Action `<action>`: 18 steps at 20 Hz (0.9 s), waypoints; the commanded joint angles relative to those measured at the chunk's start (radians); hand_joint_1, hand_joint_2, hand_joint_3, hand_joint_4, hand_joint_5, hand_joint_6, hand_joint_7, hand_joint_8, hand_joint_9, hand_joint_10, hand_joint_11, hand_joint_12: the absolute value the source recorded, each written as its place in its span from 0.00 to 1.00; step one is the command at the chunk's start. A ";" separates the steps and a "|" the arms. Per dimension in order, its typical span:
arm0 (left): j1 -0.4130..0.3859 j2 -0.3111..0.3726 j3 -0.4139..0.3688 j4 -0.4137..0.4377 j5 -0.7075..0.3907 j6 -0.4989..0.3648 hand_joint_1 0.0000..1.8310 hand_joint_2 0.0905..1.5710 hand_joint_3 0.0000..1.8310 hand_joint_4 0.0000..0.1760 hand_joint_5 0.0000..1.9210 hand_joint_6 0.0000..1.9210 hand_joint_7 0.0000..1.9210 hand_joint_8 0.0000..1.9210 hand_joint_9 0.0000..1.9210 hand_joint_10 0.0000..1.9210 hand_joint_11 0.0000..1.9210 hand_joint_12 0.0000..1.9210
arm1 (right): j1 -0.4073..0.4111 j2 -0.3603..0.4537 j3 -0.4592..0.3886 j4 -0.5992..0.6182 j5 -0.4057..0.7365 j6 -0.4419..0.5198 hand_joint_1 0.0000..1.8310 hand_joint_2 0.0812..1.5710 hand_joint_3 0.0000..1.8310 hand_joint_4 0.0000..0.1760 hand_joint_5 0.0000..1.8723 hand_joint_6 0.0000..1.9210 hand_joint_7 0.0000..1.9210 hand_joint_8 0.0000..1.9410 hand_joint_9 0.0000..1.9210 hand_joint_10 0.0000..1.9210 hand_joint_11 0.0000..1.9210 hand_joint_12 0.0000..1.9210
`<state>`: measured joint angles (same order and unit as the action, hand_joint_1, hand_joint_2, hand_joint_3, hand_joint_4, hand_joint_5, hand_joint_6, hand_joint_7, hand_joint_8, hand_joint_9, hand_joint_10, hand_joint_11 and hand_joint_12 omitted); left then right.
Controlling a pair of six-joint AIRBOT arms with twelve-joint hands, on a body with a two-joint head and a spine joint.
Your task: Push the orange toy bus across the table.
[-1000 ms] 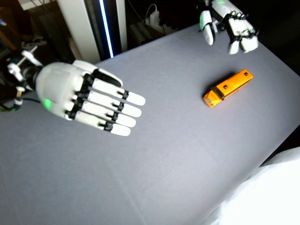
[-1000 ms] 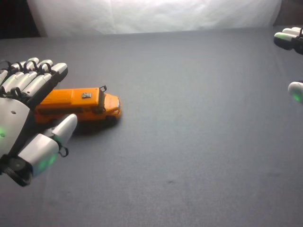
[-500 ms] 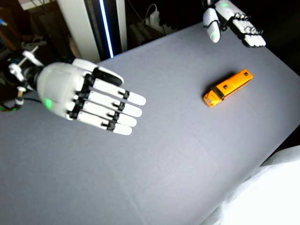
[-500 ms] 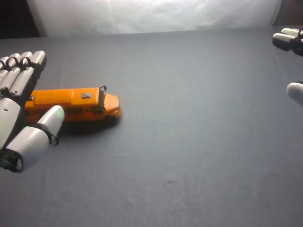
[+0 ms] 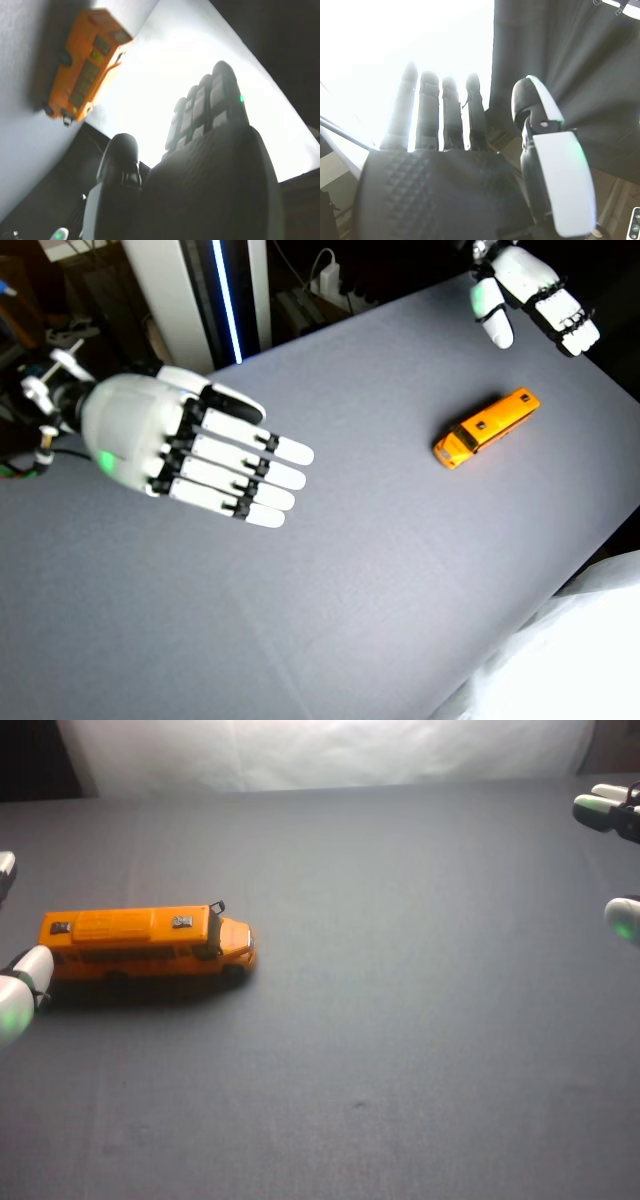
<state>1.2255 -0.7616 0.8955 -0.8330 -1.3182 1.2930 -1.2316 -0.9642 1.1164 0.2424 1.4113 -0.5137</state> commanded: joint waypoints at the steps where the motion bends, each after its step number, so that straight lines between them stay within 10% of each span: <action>1: -0.010 0.012 0.005 0.018 -0.096 0.017 0.00 1.00 0.03 0.00 0.00 0.00 0.00 0.00 0.00 0.00 0.00 0.00 | 0.012 -0.003 0.004 0.008 0.121 0.009 0.30 0.85 0.00 0.00 0.20 0.00 0.16 0.00 0.15 0.00 0.12 0.12; 18: -0.040 -0.018 0.079 -0.042 0.118 0.110 0.00 1.00 0.07 0.00 0.00 0.00 0.00 0.00 0.00 0.00 0.00 0.00 | 0.020 -0.009 0.005 -0.006 0.099 0.010 0.26 0.87 0.00 0.00 0.21 0.00 0.17 0.00 0.16 0.00 0.12 0.12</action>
<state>1.1980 -0.7753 0.9703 -0.9119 -1.1057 1.3952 -1.2243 -0.9684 1.1164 0.2310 1.3914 -0.5129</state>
